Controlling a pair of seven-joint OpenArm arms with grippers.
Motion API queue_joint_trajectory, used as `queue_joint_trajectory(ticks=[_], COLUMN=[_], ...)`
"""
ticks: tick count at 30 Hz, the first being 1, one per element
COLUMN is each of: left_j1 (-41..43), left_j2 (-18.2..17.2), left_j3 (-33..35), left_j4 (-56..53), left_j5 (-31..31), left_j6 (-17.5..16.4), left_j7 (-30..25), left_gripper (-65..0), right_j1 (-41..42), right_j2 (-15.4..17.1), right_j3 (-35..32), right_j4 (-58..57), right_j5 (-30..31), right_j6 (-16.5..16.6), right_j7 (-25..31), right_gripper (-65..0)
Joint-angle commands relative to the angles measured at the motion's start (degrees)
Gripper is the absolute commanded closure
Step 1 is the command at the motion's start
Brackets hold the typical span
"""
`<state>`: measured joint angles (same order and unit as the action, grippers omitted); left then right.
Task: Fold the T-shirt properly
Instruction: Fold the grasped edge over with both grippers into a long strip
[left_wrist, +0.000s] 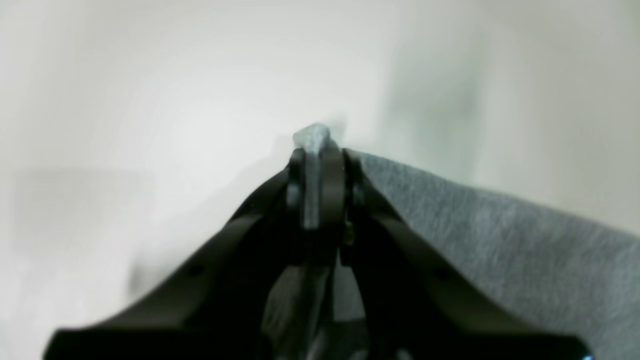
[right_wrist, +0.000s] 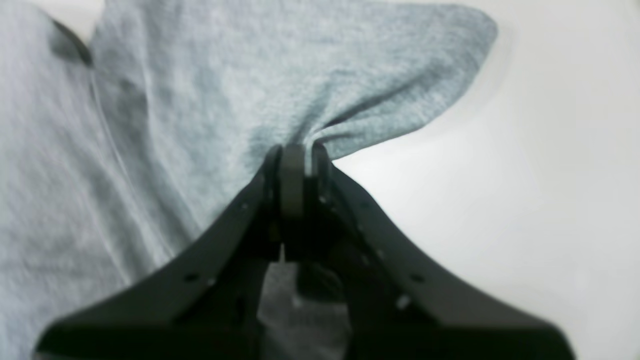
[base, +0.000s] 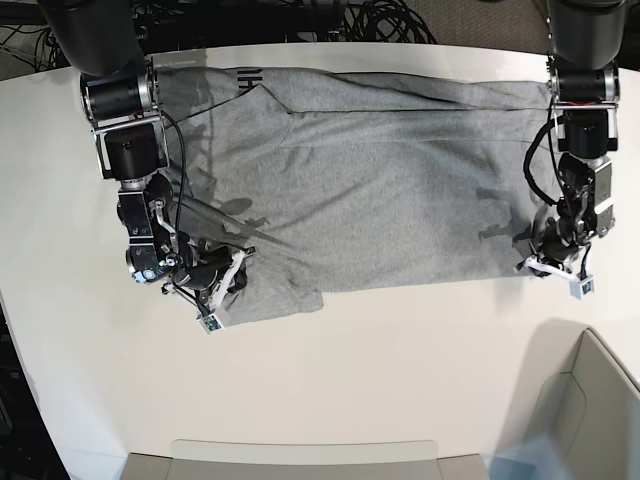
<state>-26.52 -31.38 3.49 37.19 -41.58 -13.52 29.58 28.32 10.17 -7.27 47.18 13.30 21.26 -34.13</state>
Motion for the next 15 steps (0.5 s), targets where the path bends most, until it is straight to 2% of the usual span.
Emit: queue_joint_trajectory(ticks=[1,6,8,11,15], left_j1=[-0.95,3.89,5.73,8.28,11.18], left_j2=[-1.37,-1.37,-1.28,-1.28,-1.28], left_j3=[-2.3,-8.89,-10.83,-12.41,-12.76], left_j4=[0.92,10.5,14.37,17.98,21.05], left_j5=[0.48,0.48,0.48,0.48,0.48], left_j6=[0.29,0.29,0.29,0.29,0.29], left_j7=[-0.18,1.76,2.99,4.39,4.57], left_gripper=[0.0,0.0,0.0,0.0,0.0], right_j1=[0.92,-1.72,-2.34,-4.36,-6.73], right_j2=[0.24,0.33,0.51,0.42,0.68], right_j3=[0.28,0.45,2.74,6.96,8.1], right_j4=[3.06,11.24,13.61,18.18,24.07], right_j5=[0.9,0.9,0.9,0.9,0.9], right_j6=[-0.11,-0.2,-0.2,-0.2,-0.2], right_j7=[0.85,-0.38,-2.31,-5.39,-8.46], right_gripper=[0.0,0.0,0.0,0.0,0.0])
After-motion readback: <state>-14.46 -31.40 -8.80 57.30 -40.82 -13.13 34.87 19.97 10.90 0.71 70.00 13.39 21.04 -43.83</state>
